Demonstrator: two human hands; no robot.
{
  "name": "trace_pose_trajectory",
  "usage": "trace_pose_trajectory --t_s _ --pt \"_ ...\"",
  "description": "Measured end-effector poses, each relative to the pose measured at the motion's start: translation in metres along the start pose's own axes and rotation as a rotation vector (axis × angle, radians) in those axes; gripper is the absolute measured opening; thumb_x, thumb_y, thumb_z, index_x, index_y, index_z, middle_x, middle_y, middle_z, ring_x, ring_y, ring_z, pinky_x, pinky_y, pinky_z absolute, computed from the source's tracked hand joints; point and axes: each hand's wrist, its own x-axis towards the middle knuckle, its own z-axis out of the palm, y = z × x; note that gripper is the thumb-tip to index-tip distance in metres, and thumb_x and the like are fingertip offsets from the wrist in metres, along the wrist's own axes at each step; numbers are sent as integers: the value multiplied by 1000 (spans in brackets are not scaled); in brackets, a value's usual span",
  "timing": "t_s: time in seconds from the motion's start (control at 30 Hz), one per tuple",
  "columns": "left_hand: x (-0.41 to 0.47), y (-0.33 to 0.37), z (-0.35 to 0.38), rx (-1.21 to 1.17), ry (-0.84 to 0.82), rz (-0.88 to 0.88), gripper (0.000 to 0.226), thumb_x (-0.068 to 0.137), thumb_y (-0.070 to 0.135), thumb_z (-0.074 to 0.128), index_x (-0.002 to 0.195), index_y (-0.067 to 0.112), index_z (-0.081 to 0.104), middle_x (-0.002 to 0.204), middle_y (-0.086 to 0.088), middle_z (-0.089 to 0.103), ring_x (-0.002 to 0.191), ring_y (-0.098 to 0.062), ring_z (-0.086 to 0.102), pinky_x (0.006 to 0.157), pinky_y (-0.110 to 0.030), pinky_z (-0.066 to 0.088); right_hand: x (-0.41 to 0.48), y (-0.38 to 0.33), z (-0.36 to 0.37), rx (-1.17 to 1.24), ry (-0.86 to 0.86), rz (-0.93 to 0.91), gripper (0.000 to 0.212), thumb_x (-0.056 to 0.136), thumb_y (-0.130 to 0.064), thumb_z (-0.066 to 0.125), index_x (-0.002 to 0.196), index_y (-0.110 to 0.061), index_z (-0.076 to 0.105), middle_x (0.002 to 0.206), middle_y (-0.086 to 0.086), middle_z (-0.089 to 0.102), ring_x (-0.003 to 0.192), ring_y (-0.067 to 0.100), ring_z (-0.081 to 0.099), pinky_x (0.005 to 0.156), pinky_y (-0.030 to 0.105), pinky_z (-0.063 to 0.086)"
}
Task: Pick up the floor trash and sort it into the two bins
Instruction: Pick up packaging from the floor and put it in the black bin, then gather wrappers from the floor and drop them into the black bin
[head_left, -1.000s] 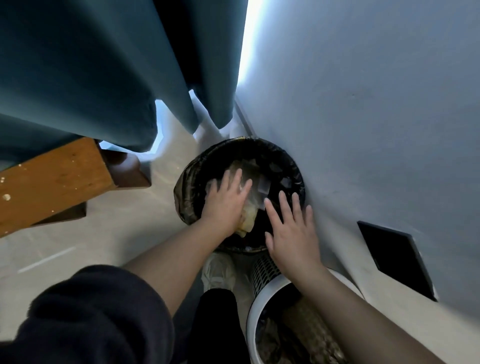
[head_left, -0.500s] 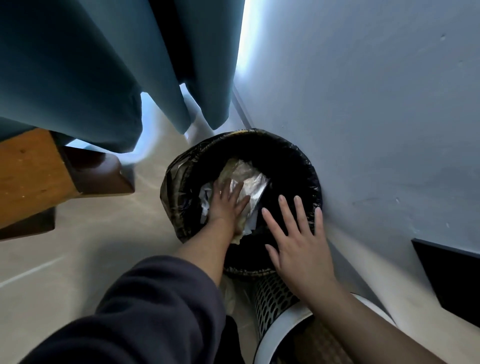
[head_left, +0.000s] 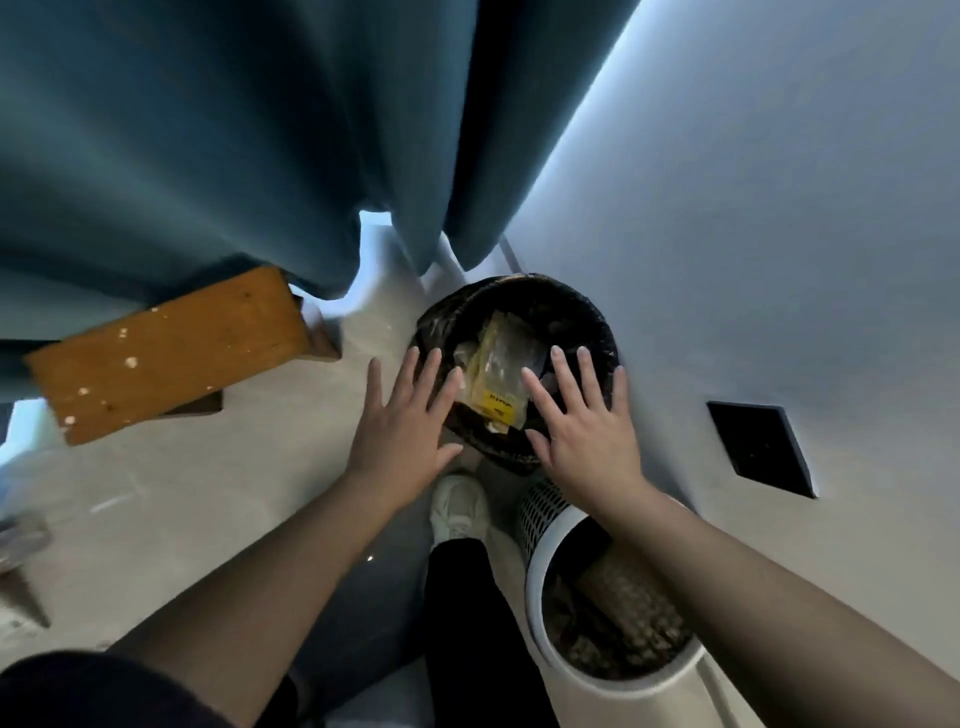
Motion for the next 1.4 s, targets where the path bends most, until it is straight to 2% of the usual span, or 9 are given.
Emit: trace_pose_trajectory --t_s 0.17,0.27,0.4,0.53,0.63,0.8,0.87,1.0,1.4 --pt "-90 -63 1 -102 57 -197 85 82 62 52 149 16 27 156 -14 23 144 -36 19 110 -63 13 -2 -72 -37 -33 -83 -152 62 95 -49 31 152 -28 21 160 11 11 147 37 4 114 63 6" --pt "-149 -107 16 -95 4 -322 86 85 66 44 151 18 16 158 -13 11 146 -35 7 111 -63 8 4 -137 -61 -54 -72 -305 68 93 -47 43 152 -29 17 160 11 11 147 36 4 113 64 4" --pt "-211 -149 41 -89 -13 -407 83 89 66 28 149 19 -6 158 -12 -4 145 -35 -4 112 -60 -1 15 -225 -88 -140 -64 -487 68 98 -54 20 149 -30 -18 157 9 -22 144 35 -19 114 60 -7" --pt "-268 -189 67 -110 -24 -514 82 90 65 31 151 19 3 159 -12 -1 146 -35 -1 112 -61 1 18 -311 -100 -234 -38 -573 69 96 -60 13 149 -29 -19 156 10 -25 144 36 -19 114 61 -6" --pt "-316 -219 94 -172 -32 -614 83 89 62 41 151 18 10 159 -14 4 146 -36 3 111 -61 2 14 -375 -98 -306 -64 -634 71 96 -61 13 148 -29 -22 155 9 -29 144 36 -20 113 58 -8" --pt "-397 -257 155 -322 -44 -652 91 67 57 74 140 11 44 148 -19 36 137 -39 33 106 -64 24 4 -476 -81 -382 -138 -727 74 98 -56 28 149 -30 -19 158 8 -23 145 35 -16 114 57 -2" --pt "-422 -268 179 -374 -115 -686 92 72 58 69 145 13 35 152 -17 27 141 -37 23 109 -63 14 3 -514 -73 -397 -174 -748 77 98 -52 35 150 -31 -17 158 7 -23 146 34 -16 115 57 -1" --pt "-448 -281 235 -438 -225 -750 86 93 60 37 146 15 -14 154 -13 -18 143 -34 -16 108 -61 -12 15 -585 -45 -437 -238 -785 81 96 -48 43 149 -35 -16 158 4 -23 146 32 -17 115 58 1" --pt "-415 -290 448 -664 -437 -975 88 91 58 42 152 15 -6 159 -13 -8 145 -35 -9 110 -63 -7 132 -702 115 -611 -302 -819 87 91 -46 55 151 -34 -8 160 5 -18 145 41 -9 111 66 13"
